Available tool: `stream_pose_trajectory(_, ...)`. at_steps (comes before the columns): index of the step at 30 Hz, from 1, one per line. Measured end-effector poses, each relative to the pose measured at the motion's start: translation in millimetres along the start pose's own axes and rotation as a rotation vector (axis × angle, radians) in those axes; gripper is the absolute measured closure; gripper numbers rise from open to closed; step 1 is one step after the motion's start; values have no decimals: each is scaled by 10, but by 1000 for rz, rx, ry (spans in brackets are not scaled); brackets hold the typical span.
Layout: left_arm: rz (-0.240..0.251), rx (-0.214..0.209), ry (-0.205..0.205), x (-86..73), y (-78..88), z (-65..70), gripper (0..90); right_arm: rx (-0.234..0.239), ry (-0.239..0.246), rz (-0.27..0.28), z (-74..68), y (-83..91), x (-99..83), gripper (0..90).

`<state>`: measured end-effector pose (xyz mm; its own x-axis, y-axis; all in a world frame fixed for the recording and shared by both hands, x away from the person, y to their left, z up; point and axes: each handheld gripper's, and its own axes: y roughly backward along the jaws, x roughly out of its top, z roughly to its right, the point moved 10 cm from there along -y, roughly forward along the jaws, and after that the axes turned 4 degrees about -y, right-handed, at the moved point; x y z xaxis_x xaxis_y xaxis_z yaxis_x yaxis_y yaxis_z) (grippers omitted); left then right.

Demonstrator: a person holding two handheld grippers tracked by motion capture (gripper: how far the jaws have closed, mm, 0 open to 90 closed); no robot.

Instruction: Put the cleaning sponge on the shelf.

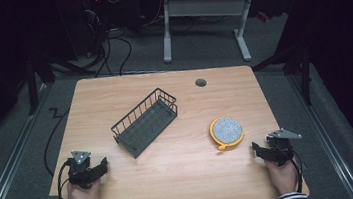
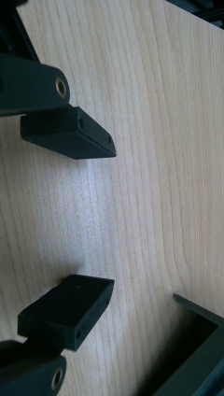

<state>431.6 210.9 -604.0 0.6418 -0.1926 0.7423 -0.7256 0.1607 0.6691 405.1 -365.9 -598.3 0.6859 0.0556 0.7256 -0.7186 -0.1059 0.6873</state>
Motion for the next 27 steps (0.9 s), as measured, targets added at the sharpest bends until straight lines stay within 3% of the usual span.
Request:
stream_pose_trajectory(17, -3, -18, -14, 3, -10, 16, 269, 3, 3, -1, -6, 1, -3, 337)
stream_pose_trajectory(27, -2, -62, -25, 1, 9, 47, 275, 7, 3, -3, -15, 7, -9, 337)
